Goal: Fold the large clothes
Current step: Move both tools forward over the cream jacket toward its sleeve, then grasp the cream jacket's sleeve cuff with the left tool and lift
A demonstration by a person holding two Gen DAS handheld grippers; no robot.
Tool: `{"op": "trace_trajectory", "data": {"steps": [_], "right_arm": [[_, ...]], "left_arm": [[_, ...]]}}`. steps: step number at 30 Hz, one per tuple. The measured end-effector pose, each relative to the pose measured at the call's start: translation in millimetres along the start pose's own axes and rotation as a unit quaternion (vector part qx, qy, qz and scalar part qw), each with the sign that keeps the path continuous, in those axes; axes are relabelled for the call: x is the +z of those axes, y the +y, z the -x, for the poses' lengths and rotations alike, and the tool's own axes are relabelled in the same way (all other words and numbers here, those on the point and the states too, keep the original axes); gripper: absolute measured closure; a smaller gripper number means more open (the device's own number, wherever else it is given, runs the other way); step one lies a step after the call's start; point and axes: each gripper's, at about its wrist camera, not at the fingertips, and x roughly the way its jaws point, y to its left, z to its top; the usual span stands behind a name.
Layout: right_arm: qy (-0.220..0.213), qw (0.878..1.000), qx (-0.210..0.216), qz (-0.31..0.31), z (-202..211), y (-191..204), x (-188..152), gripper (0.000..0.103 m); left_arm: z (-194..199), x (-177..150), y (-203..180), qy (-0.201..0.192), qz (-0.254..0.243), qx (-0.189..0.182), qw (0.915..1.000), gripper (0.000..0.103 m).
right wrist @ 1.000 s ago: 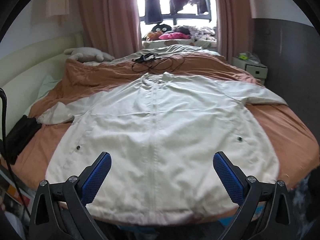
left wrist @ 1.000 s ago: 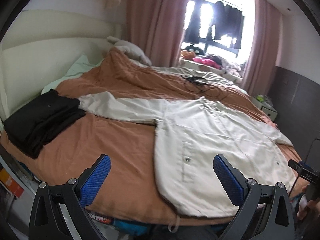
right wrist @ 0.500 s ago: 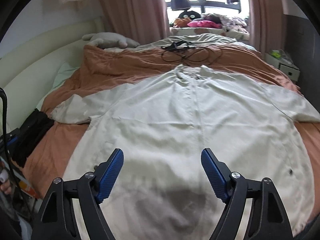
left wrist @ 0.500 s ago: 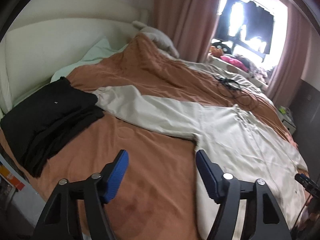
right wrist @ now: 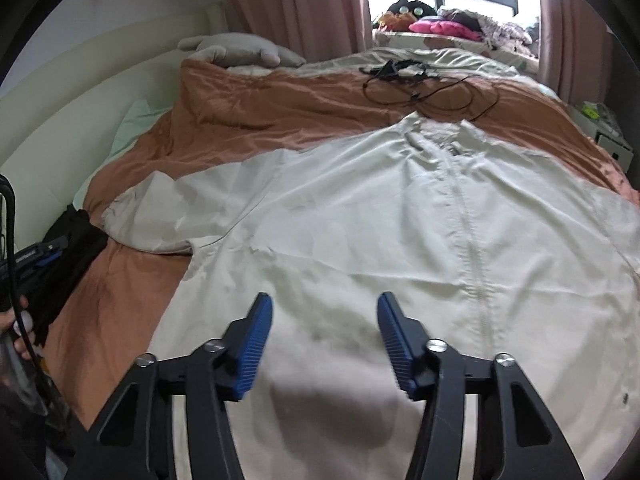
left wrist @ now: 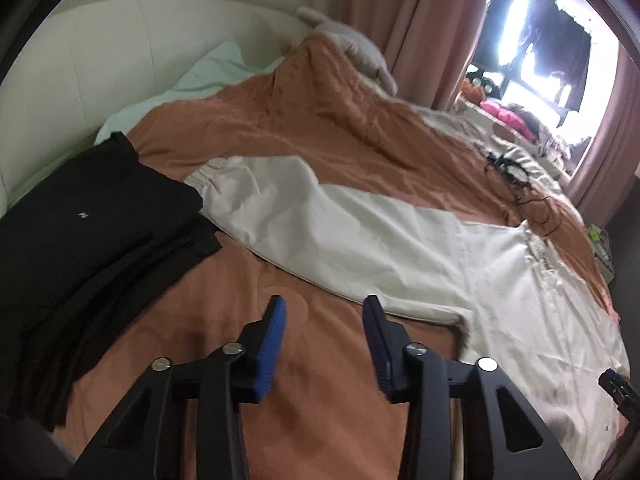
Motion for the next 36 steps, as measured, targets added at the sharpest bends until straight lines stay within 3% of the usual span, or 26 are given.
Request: {"op": "trace_trajectory", "data": {"steps": [4,9,16,22,26,30,31,32,33,36], "right_arm": [[0.019,1.000,0.012,0.001,-30.0,9.3,9.5,0.067],[0.036,0.999,0.021,0.009,-65.5,25.3,21.3,0.077],[0.053,0.998,0.043,-0.002,-99.9,38.8,31.5,0.079],[0.055,0.997,0.049,-0.010,-111.9,43.6,35.5,0.079],[0.058,0.996,0.058,-0.021,-116.7,45.1,36.7,0.079],[0.057,0.995,0.076,-0.031,-120.8,51.7,39.9,0.081],[0.059,0.994,0.084,-0.035,-123.6,54.9,41.3,0.084],[0.062,0.993,0.090,-0.039,-127.4,57.3,42.1,0.092],[0.066,0.992,0.095,-0.043,-130.0,59.2,42.3,0.092],[0.078,0.988,0.118,-0.057,-141.9,65.8,43.4,0.094]], "left_arm": [[-36.4,12.8,11.0,0.021,0.012,0.004,0.9997,0.072],[-79.4,26.8,20.8,0.045,0.022,0.027,0.9984,0.072],[-133.6,33.0,30.5,0.093,0.037,0.073,0.9922,0.072],[-170.2,33.7,40.2,0.140,0.070,0.078,0.9845,0.069],[-178.4,40.7,46.1,0.140,0.098,0.073,0.9825,0.058],[-181.7,43.2,49.9,0.143,0.122,0.077,0.9791,0.058],[-182.1,44.0,50.4,0.140,0.124,0.078,0.9794,0.064],[-182.6,45.0,49.5,0.134,0.124,0.085,0.9797,0.084],[-181.2,45.3,50.6,0.133,0.124,0.093,0.9789,0.091],[-163.7,49.2,50.4,0.112,0.132,0.076,0.9819,0.098]]}}
